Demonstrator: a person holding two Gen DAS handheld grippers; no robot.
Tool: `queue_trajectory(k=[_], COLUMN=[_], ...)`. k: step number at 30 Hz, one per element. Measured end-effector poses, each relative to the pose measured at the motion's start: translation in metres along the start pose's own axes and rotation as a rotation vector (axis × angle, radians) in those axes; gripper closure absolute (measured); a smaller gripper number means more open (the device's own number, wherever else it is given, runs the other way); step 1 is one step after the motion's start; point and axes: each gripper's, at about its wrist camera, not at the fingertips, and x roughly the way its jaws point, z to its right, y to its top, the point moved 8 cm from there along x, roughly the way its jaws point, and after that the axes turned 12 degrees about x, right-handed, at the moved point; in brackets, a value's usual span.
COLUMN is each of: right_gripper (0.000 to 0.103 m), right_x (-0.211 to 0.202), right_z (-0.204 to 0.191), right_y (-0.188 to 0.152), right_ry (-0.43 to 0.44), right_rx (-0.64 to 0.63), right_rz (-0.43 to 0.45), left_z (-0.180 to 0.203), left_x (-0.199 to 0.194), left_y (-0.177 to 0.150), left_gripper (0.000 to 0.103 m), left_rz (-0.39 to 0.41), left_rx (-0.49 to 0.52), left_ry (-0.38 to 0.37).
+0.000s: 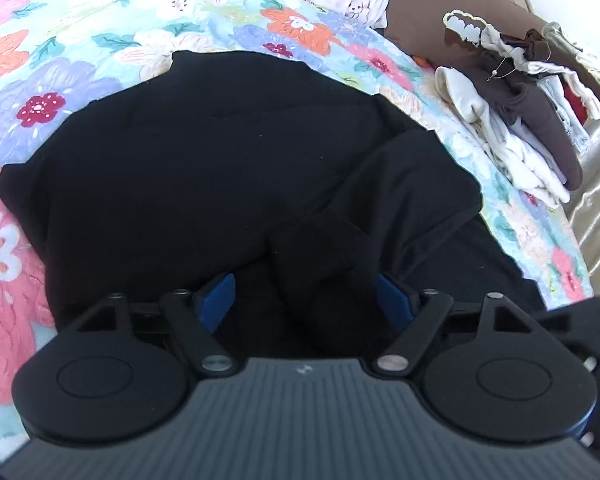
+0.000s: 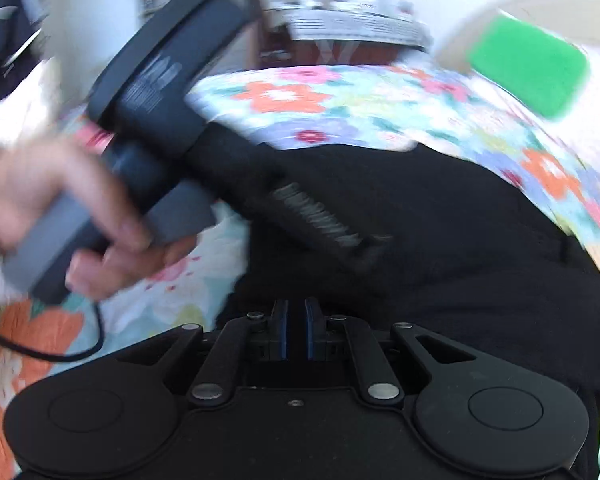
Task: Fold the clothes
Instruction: 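Fold the garment side inward with the left gripper while the right gripper holds it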
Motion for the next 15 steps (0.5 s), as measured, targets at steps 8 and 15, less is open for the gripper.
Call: queue_trajectory(k=[8,15], right_gripper=[0.073,0.072], right_x=[-0.030,-0.033], right_z=[0.084,0.150], right_y=[0.001,-0.015], right_ry=[-0.195,-0.312], right_rx=[0.204,0.315], right_rz=[0.048,0.020], left_z=[0.000,-0.058], left_x=[-0.043,-0.071], left_y=[0.023,0.016], left_gripper=[0.101,0.098], left_rz=[0.185,0.211], left_rx=[0.085,-0.130], left_ry=[0.099,0.207])
